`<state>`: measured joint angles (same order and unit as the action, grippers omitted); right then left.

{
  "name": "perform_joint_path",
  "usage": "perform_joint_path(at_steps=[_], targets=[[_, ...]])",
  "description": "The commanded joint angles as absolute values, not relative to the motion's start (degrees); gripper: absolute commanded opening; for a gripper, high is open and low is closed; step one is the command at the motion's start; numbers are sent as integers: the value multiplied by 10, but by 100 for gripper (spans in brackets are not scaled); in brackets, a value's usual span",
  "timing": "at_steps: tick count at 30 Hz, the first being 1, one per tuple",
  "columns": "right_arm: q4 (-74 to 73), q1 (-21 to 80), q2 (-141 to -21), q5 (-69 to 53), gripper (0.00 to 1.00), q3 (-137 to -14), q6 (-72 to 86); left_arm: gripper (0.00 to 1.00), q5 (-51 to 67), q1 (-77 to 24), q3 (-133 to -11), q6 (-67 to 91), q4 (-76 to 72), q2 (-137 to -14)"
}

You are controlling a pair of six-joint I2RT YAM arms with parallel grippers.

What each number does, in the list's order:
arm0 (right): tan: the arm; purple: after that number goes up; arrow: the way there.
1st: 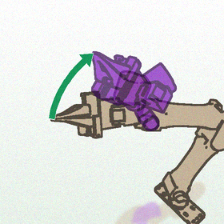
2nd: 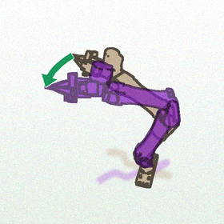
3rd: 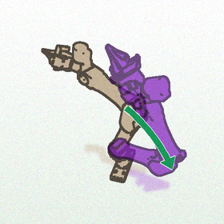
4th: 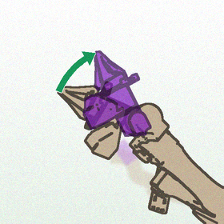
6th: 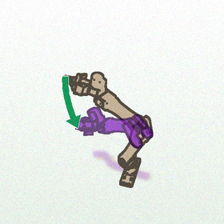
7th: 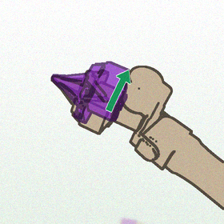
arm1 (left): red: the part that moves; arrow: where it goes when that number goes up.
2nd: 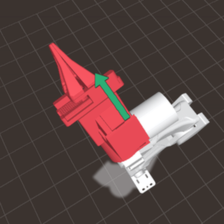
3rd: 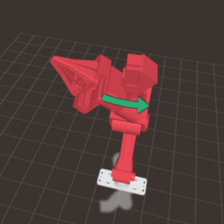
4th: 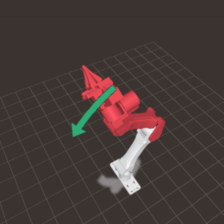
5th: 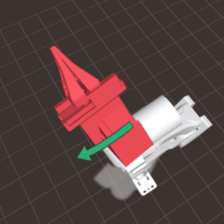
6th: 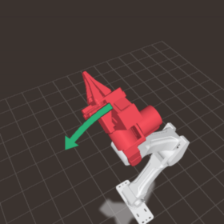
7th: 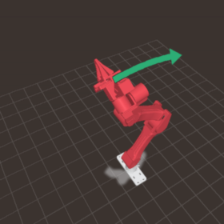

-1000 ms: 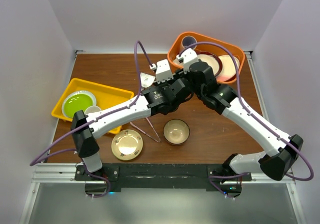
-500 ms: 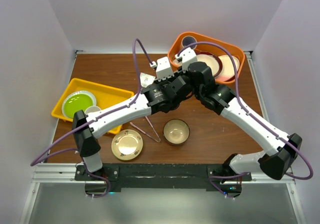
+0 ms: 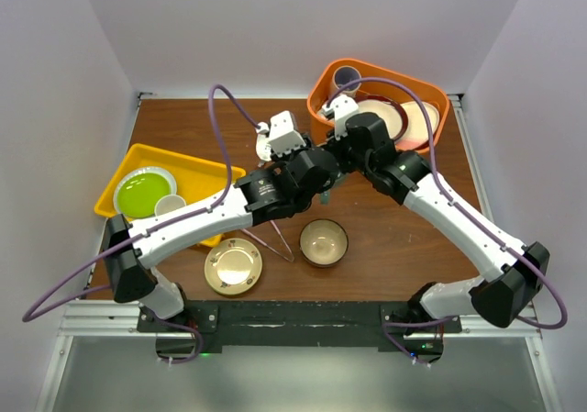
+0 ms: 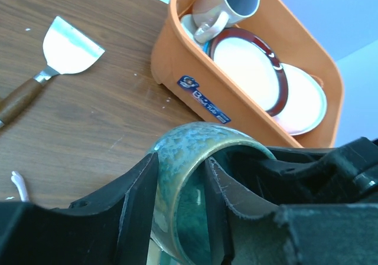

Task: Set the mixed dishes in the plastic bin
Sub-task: Pick up the cup at the center of the board.

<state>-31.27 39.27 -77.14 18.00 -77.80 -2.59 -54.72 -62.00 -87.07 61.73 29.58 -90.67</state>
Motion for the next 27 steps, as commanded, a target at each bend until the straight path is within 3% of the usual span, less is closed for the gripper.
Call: perform_joint_path(at_steps=[1, 7, 14, 20, 27], targets=[[-282, 369, -759, 110, 0, -810, 22, 42, -550, -613, -856, 614, 210, -867], [-280, 333, -759, 72, 0, -805, 33, 46, -499, -598, -792, 533, 128, -817], [-271, 317, -761, 63, 0, -806, 23, 65, -284, -545, -679, 388, -44, -716], [-267, 281, -780, 52, 0, -841, 12, 83, -165, -503, -629, 302, -58, -664], [-263, 216, -817, 40, 0, -904, 5, 89, -131, -489, -583, 223, -1, -621]])
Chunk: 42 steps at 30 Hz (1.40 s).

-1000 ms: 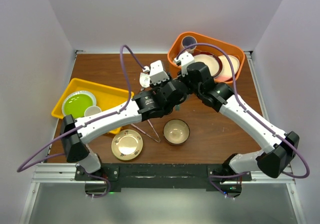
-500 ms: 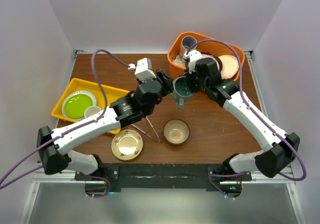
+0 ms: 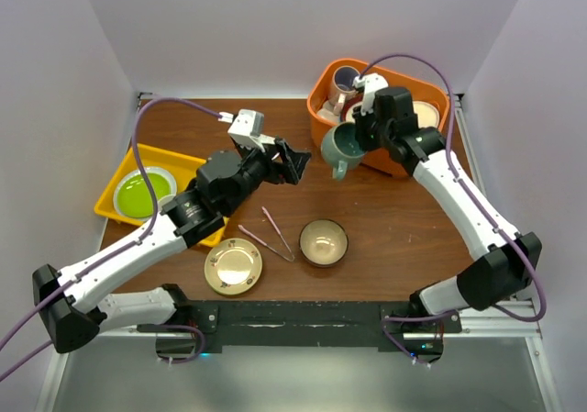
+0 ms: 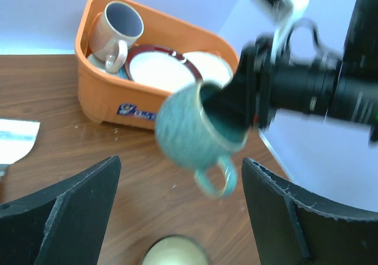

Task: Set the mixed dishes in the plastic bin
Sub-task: Pick up the cup at the center of the board, then place the cup in the plastic bin.

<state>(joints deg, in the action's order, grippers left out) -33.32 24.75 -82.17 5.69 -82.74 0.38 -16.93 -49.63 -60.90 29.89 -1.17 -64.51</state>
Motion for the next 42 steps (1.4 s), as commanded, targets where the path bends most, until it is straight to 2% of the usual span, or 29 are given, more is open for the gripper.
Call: perform_joint_path(at_steps=[1, 11, 18, 28, 37, 42], targets=[[-262, 210, -823, 41, 0, -918, 5, 89, -134, -488, -577, 218, -1, -610], [-243, 144, -904, 90, 0, -1000, -14, 93, -147, -483, -495, 189, 62, -548], [-212, 105, -961, 184, 0, -1032, -53, 94, -154, -483, -451, 192, 74, -516], [-150, 93, -1025, 288, 0, -1060, -200, 94, -160, -482, -420, 195, 76, -502], [-177, 91, -1081, 310, 0, -1114, -363, 95, -158, -482, -412, 188, 76, -504], [-207, 80, -1114, 304, 0, -1158, -402, 95, -157, -480, -410, 187, 76, -503]])
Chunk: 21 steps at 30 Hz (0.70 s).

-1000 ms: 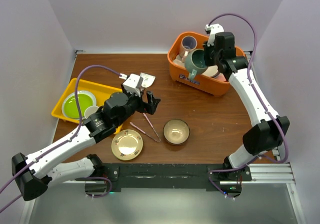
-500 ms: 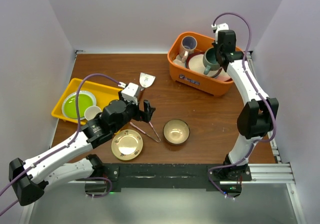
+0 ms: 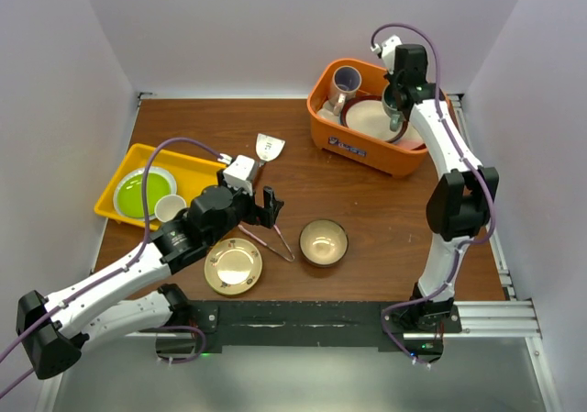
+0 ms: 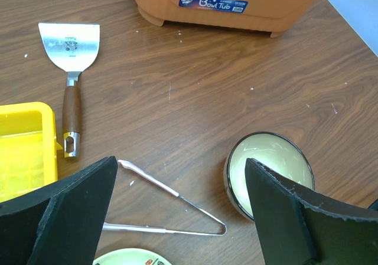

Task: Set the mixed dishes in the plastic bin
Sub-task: Place the cup in the plastic bin.

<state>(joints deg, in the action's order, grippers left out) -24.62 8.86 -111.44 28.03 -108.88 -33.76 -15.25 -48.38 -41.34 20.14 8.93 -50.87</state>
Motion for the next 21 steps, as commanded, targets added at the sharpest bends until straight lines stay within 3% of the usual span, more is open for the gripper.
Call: perform_joint_path(at_steps=[1, 21], targets=[[-218, 77, -1121, 302, 0, -1164, -408, 95, -157, -480, -410, 187, 76, -504], [-204, 27, -1214, 324, 0, -1233, -493, 95, -151, -479, -407, 188, 76, -508]])
